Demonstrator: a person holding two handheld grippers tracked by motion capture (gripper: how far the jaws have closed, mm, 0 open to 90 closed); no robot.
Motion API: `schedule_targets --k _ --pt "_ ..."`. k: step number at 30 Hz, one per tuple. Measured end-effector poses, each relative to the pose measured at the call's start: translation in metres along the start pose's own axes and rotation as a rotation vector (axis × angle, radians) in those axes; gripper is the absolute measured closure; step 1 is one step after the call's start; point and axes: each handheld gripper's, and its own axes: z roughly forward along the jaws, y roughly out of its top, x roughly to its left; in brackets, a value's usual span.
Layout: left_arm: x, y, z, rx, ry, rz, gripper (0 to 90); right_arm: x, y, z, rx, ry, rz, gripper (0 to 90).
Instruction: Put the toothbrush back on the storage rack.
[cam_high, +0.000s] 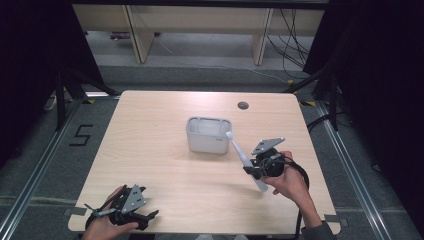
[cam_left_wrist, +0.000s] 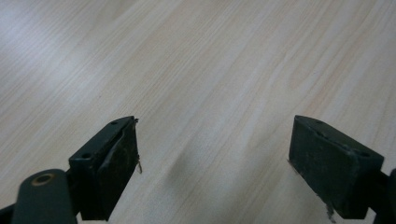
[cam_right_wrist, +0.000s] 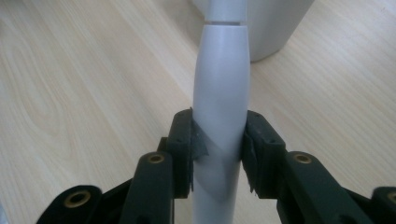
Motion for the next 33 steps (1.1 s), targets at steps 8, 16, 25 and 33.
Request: schedule_targets --k 8,16,25,33 --pt "0.000 0.000 0.000 0.000 0.003 0.003 15.3 -0.007 -0.001 -0.001 -0.072 -0.008 0.061 66.7" --pt "0.000 0.000 0.000 0.003 0.001 0.000 15.4 -0.017 0.004 -0.004 -0.181 0.002 0.064 66.6" --pt "0.001 0.000 -0.001 0.009 0.002 0.008 15.3 -0.022 0.016 -0.006 -0.283 0.006 0.113 66.6" --pt "0.002 0.000 -0.001 0.012 0.007 0.014 15.3 -0.028 0.031 -0.008 -0.347 0.007 0.147 66.6"
